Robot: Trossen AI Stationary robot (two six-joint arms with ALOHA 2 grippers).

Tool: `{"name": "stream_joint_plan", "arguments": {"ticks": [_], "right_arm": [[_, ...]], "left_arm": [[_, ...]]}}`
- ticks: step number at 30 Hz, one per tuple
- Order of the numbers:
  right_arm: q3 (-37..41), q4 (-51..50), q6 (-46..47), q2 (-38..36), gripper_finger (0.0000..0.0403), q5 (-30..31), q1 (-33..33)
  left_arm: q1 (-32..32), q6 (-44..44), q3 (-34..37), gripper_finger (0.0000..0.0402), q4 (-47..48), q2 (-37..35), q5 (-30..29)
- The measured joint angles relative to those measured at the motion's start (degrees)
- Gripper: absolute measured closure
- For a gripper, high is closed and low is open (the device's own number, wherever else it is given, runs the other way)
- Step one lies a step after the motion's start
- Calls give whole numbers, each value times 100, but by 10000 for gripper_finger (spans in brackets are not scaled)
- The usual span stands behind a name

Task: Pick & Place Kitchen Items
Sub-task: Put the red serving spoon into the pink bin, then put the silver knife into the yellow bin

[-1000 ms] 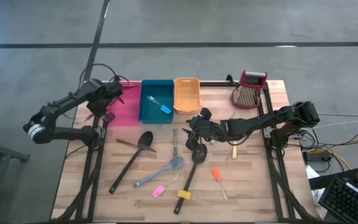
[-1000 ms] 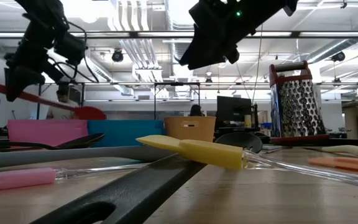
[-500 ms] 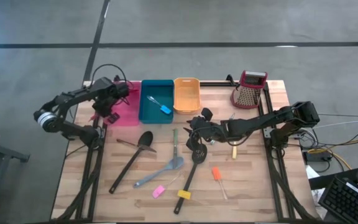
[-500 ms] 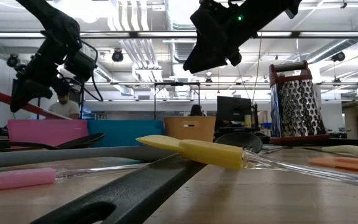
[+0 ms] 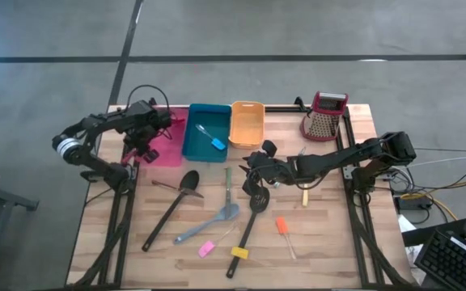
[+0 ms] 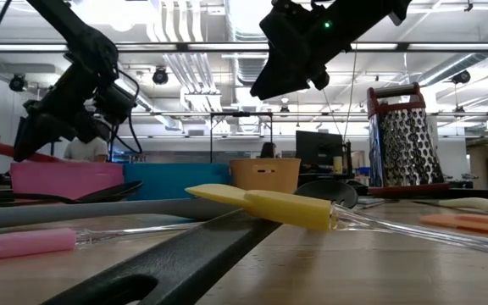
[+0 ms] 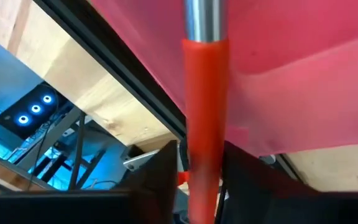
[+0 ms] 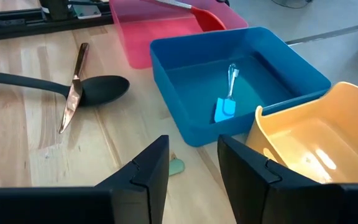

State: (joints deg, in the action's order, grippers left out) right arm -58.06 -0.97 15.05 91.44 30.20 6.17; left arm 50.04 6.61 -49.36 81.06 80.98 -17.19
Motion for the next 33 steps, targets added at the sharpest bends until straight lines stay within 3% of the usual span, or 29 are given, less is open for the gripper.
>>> {"name": "stream_joint_plan", "arguments": {"ticks": [4,7,18,27,33], "right_arm": [[0,0,0,0,258,0,0],[0,0,0,0,247,-2,0],[0,-2,0,1,216,-2,0],[0,-2,0,1,203,-7,0],[0,-2,0,0,206,-9,1]], "left_arm": [[0,-151,-1,210,107,25,-4],[0,-255,-26,187,153,-8,-13],[2,-312,-559,177,487,-425,49],[-22,-235,-1440,177,696,-821,1428],[-463,-459,-1696,179,439,-1342,2407]]}}
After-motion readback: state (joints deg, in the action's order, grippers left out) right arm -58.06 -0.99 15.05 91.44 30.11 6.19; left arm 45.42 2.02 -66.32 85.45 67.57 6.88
